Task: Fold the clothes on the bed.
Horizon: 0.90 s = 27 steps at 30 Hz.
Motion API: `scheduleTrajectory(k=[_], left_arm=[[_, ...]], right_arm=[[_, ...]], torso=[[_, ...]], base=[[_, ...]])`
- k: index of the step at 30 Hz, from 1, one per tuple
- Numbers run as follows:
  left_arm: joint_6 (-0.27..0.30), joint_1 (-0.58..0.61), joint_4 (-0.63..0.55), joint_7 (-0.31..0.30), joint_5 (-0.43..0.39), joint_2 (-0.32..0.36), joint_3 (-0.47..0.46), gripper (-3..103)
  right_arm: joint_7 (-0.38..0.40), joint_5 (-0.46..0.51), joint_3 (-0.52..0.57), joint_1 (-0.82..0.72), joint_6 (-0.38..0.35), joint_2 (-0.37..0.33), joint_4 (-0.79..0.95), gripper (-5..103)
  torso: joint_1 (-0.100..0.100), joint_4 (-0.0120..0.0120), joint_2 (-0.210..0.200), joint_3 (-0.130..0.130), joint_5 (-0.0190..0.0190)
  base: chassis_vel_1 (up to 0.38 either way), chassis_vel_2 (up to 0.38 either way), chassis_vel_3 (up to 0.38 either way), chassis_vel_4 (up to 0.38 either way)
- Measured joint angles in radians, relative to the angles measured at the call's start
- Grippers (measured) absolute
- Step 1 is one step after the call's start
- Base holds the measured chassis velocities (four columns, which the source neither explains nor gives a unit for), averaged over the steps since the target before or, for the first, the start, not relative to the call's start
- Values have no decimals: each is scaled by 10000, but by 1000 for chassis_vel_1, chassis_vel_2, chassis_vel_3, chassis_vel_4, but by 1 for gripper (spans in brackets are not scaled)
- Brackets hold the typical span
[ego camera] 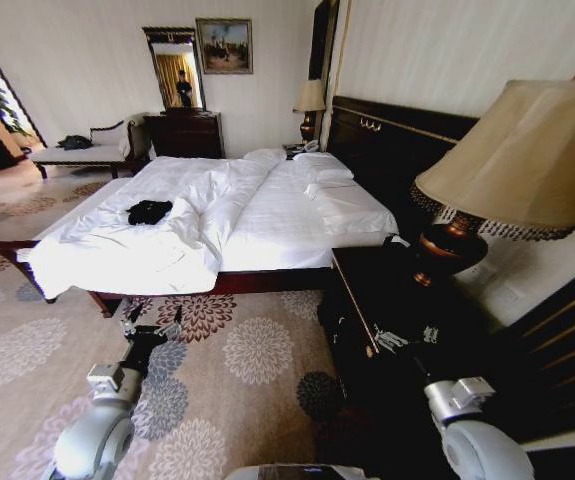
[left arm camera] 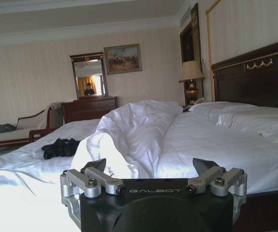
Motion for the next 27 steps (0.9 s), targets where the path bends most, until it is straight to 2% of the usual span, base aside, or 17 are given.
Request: scheduleTrajectory(k=[6, 27], left_arm=[[-12, 175, -158, 61, -225, 86, 6, 100], [-62, 196, 74, 70, -32, -14, 503, 100]], right_arm=[[-5, -32, 22, -18, -7, 60, -7, 100], [-181, -236, 49, -19, 11, 199, -261, 100]], torso=[[0, -1, 0, 0, 1], [0, -2, 0, 0, 0]], base=[[0, 0, 0, 0], [0, 0, 0, 0]])
